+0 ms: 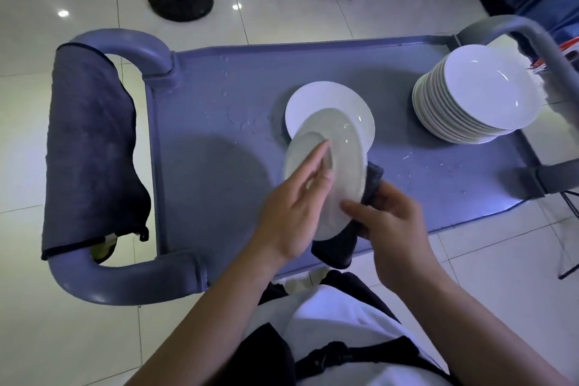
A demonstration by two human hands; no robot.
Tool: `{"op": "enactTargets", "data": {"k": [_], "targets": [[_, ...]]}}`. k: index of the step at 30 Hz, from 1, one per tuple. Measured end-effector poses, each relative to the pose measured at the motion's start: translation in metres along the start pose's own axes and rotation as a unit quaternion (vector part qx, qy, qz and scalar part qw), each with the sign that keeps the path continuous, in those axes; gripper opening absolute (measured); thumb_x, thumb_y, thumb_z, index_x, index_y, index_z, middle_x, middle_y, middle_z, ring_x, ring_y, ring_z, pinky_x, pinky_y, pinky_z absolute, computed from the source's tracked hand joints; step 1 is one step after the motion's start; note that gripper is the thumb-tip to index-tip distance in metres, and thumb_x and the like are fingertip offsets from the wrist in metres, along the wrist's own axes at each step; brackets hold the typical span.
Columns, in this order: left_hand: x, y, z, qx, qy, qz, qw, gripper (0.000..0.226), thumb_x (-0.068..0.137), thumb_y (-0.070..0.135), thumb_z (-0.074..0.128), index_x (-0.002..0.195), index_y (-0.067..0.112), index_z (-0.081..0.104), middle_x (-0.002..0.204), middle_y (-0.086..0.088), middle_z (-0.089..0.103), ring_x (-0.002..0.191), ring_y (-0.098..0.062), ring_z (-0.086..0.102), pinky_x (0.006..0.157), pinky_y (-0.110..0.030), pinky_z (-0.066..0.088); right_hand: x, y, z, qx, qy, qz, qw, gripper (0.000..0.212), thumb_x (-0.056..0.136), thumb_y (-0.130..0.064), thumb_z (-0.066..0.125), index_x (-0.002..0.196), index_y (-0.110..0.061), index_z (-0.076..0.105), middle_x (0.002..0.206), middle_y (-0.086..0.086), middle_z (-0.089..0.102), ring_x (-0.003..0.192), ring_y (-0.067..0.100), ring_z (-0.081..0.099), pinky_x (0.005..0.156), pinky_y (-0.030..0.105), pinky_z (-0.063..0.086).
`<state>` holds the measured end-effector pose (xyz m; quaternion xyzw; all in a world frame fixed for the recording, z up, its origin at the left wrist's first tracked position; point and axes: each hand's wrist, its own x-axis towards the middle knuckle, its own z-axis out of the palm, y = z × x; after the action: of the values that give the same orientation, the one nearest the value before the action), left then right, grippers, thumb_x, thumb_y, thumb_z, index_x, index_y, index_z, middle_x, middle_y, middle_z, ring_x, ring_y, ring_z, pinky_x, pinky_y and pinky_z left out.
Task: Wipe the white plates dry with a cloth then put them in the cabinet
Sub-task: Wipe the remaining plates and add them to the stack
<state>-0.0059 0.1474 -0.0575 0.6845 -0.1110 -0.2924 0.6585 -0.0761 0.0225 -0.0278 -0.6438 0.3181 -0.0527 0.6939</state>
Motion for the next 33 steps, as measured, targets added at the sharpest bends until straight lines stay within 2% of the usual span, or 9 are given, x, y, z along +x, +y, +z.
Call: {"op": "enactTargets", "data": {"k": [4, 7, 9, 12, 16, 19, 22, 26, 33], "targets": [[0.005, 0.006, -0.012, -0.037, 0.052, 0.055, 0.996, 0.035, 0.105, 0.036, 0.050, 0.134, 0.025, 0.065, 0.133, 0.014, 0.068, 0.131, -0.001, 0.056, 0.113, -0.027, 0.041, 0.003, -0.013, -0.030, 0.106, 0.013, 0.059, 0.993, 0.034, 0.074, 0.004, 0.067, 0.105, -0.009, 0.072, 0.094, 0.007, 0.076, 0.082, 0.018, 0.072, 0.070, 0.032, 0.060], [0.010, -0.004, -0.034, -0.062, 0.128, 0.030, 0.989, 0.038, 0.097, 0.038, 0.067, 0.133, 0.028, 0.066, 0.133, 0.016, 0.067, 0.129, 0.004, 0.055, 0.109, -0.021, 0.040, 0.007, -0.020, -0.055, 0.165, -0.017, 0.095, 0.982, 0.033, 0.075, -0.004, 0.064, 0.106, -0.010, 0.072, 0.097, 0.005, 0.075, 0.077, 0.016, 0.070, 0.069, 0.030, 0.059], [0.011, -0.011, -0.046, -0.110, 0.068, -0.039, 0.991, 0.063, 0.081, 0.051, 0.072, 0.139, 0.033, 0.061, 0.142, 0.014, 0.062, 0.133, 0.001, 0.052, 0.113, -0.027, 0.037, 0.007, -0.018, -0.068, 0.204, -0.028, 0.115, 0.972, 0.025, 0.078, -0.006, 0.061, 0.099, -0.013, 0.071, 0.091, 0.002, 0.074, 0.070, 0.013, 0.069, 0.062, 0.026, 0.059], [0.006, -0.016, -0.048, -0.246, -0.060, -0.069, 0.965, 0.053, 0.082, 0.033, 0.072, 0.133, 0.021, 0.067, 0.139, -0.005, 0.065, 0.128, -0.017, 0.059, 0.104, -0.027, 0.049, 0.005, -0.010, -0.076, 0.236, -0.031, 0.150, 0.960, 0.030, 0.078, -0.011, 0.062, 0.104, -0.017, 0.074, 0.101, 0.002, 0.074, 0.081, 0.017, 0.069, 0.070, 0.028, 0.059], [-0.004, -0.011, -0.031, -0.334, -0.069, -0.063, 0.938, 0.037, 0.089, 0.013, 0.062, 0.120, 0.027, 0.075, 0.127, -0.005, 0.071, 0.115, -0.018, 0.067, 0.089, -0.028, 0.058, 0.010, -0.002, -0.078, 0.206, 0.013, 0.185, 0.961, 0.041, 0.079, -0.020, 0.070, 0.120, -0.018, 0.070, 0.108, 0.002, 0.072, 0.091, 0.019, 0.064, 0.074, 0.028, 0.059], [-0.010, -0.008, -0.026, -0.323, -0.059, -0.067, 0.942, 0.031, 0.086, 0.019, 0.066, 0.113, 0.030, 0.077, 0.118, -0.004, 0.074, 0.106, -0.019, 0.070, 0.075, -0.034, 0.062, 0.017, 0.001, -0.079, 0.235, 0.110, 0.195, 0.946, 0.031, 0.087, -0.019, 0.070, 0.117, -0.014, 0.067, 0.081, -0.001, 0.072, 0.071, 0.015, 0.068, 0.062, 0.032, 0.059], [-0.018, -0.007, -0.024, -0.272, -0.070, -0.042, 0.959, 0.036, 0.072, 0.027, 0.088, 0.107, 0.029, 0.079, 0.112, -0.003, 0.076, 0.105, -0.017, 0.070, 0.081, -0.029, 0.060, 0.022, 0.001, -0.084, 0.207, 0.147, 0.163, 0.953, 0.039, 0.095, -0.020, 0.065, 0.133, -0.012, 0.058, 0.096, 0.004, 0.070, 0.082, 0.021, 0.067, 0.068, 0.039, 0.058], [-0.030, -0.003, -0.012, -0.190, -0.108, -0.010, 0.976, 0.031, 0.085, 0.014, 0.072, 0.105, 0.036, 0.079, 0.112, 0.003, 0.077, 0.107, -0.012, 0.072, 0.085, -0.024, 0.057, 0.027, -0.014, -0.072, 0.100, 0.122, 0.110, 0.981, 0.023, 0.099, -0.027, 0.061, 0.121, -0.024, 0.067, 0.105, 0.000, 0.076, 0.097, 0.026, 0.067, 0.080, 0.045, 0.058], [-0.029, 0.002, 0.002, -0.111, -0.091, -0.012, 0.990, 0.034, 0.087, 0.016, 0.068, 0.112, 0.039, 0.075, 0.111, 0.005, 0.077, 0.103, -0.011, 0.071, 0.083, -0.030, 0.056, 0.033, -0.053, -0.017, 0.008, 0.059, -0.041, 0.997, 0.016, 0.099, -0.020, 0.062, 0.110, -0.021, 0.073, 0.073, -0.015, 0.068, 0.065, -0.002, 0.059, 0.058, 0.013, 0.046]]}}
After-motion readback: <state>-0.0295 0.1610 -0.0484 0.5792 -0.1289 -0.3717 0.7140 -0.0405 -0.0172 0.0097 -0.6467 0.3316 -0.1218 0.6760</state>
